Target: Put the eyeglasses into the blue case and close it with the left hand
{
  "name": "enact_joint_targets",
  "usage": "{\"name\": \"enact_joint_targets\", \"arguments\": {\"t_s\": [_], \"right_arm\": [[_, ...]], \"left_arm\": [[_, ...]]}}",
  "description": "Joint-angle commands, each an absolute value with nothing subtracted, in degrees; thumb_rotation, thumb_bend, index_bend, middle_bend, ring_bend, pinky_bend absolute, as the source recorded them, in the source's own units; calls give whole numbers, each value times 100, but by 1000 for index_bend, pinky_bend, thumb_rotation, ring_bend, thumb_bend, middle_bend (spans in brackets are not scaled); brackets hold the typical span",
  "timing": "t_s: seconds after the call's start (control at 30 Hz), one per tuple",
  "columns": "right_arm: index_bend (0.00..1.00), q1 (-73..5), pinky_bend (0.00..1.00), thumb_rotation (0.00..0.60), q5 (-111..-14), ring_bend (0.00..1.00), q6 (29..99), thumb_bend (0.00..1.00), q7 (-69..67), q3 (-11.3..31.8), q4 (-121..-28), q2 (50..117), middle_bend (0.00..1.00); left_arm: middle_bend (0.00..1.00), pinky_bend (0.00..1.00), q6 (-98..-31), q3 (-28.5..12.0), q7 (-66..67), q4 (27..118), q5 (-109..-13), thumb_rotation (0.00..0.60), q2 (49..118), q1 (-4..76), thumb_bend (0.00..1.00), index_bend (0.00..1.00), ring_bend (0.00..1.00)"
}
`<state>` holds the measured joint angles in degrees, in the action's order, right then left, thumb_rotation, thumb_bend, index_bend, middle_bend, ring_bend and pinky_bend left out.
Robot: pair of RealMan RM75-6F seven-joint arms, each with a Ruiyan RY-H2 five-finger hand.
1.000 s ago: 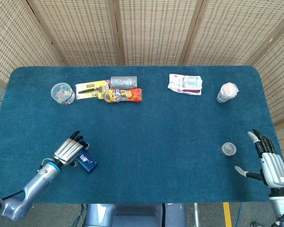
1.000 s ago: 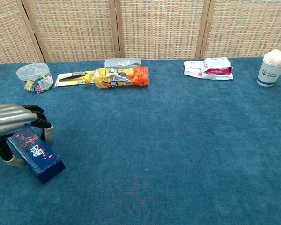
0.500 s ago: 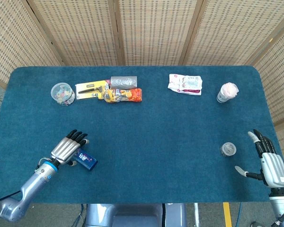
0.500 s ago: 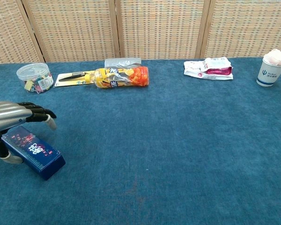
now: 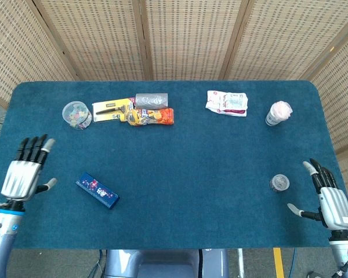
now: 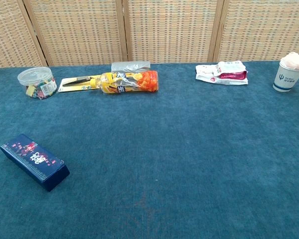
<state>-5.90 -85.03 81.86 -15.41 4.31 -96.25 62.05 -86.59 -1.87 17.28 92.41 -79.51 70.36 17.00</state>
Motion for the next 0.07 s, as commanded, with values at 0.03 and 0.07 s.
{"name": "enact_joint_targets", "arguments": {"t_s": [0.03,0.07], "right_arm": [[0,-584,0,600,-8505,0,8201,0,-1530,433,-9633,6205,0],[0,-580,0,600,-8504,0,8209,0,-1527,434,-9632,6207,0]], "left_arm": [[0,0,-8933,-352,1467,9036,-7554,600,7208,1148,0,0,0],[0,0,-8889,-333,1391,9015,-7543,600,7193,1122,0,0,0]]}}
